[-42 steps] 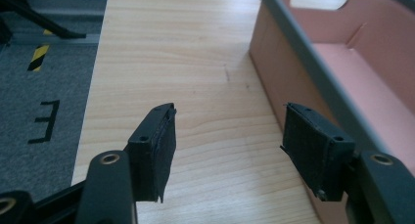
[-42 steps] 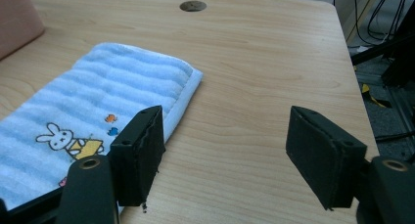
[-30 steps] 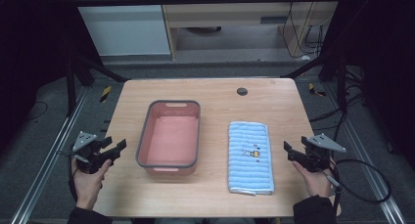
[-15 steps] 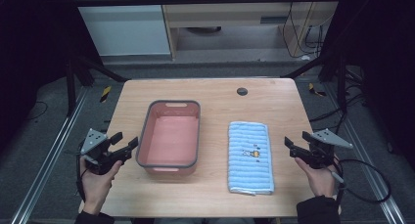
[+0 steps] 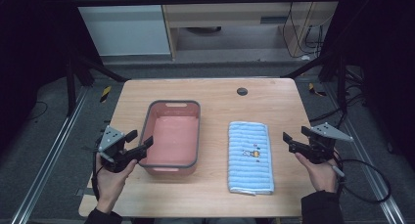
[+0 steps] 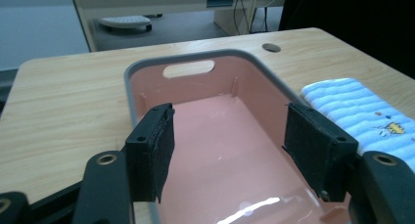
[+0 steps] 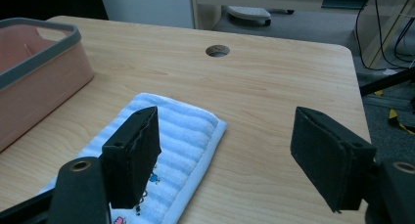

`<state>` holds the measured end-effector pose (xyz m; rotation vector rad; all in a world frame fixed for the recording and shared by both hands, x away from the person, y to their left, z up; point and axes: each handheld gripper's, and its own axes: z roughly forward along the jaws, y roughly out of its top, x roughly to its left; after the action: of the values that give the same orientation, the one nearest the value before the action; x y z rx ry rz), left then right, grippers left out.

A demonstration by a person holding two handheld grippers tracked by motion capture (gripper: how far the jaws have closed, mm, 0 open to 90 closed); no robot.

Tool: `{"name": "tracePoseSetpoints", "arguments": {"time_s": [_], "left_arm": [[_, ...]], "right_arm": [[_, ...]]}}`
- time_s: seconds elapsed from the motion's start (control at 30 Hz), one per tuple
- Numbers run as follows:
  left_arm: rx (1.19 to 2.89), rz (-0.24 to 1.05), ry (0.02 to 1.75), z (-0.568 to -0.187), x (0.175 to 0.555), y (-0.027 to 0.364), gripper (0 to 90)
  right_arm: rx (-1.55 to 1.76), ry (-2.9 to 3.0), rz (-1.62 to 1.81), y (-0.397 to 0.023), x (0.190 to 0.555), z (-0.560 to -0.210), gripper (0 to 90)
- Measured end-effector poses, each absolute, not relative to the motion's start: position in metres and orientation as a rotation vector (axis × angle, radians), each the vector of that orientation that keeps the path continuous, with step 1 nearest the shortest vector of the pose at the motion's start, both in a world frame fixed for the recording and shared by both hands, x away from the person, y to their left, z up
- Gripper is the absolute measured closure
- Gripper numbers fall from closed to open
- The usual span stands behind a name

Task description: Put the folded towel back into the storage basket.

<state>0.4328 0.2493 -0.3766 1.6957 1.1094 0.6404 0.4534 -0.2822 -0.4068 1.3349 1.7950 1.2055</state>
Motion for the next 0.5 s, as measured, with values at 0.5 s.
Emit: {"name": "tracePoseSetpoints", "arguments": {"time_s": [0.5], "left_arm": [[1.697,0.605,1.035,-0.373,0.436,0.198,37.4]], "right_arm": [[1.322,1.795,1.199,-0.27,0.47,-0.398,35.8]]}}
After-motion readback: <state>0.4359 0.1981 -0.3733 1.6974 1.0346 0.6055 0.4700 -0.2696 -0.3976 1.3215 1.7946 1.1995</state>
